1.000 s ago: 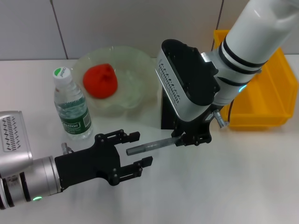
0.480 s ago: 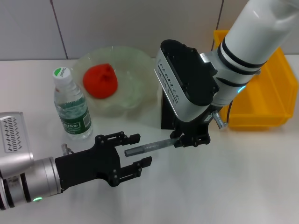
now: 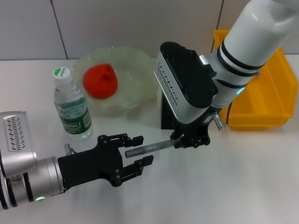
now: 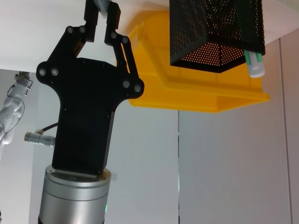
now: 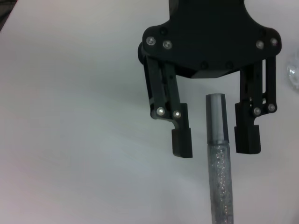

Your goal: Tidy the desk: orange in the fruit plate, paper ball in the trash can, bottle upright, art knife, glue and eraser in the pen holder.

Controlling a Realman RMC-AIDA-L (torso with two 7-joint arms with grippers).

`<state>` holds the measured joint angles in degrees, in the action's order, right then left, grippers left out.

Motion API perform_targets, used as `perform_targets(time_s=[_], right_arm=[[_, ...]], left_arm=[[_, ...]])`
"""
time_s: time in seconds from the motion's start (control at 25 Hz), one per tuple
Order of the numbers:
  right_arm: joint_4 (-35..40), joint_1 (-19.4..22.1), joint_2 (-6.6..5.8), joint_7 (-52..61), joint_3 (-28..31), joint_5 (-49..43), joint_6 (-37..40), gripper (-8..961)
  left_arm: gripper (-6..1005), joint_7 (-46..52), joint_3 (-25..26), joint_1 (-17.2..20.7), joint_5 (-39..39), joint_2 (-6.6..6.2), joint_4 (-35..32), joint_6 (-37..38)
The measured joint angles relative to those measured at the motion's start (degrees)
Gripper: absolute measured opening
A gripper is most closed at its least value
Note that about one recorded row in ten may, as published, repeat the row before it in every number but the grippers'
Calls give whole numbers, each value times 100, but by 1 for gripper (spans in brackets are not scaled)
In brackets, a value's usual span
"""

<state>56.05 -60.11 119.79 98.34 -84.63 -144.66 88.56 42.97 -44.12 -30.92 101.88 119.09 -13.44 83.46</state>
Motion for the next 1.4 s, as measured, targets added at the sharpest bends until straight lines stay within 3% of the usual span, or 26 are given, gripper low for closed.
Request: perform_targets(time_s=[0.48,1.0,1.24,1.4], right_arm=[[-58,-16,0,0,-45,8,-79,139],[-59,-27,0,1,-110,87,-141,154],[-59,-26,0,1,-124,91,-147,176],[-59,-27,-1,2,-141,119,-152,190]], left_arm=[[441,1,-69,-41,10,-17,0,-19],[420,32,-71,-81,7,-26,-37,-144],[296,50,-71,-86,7,-38,-52,-147],[298,51,-74,-107,36,-40,-53,-147]])
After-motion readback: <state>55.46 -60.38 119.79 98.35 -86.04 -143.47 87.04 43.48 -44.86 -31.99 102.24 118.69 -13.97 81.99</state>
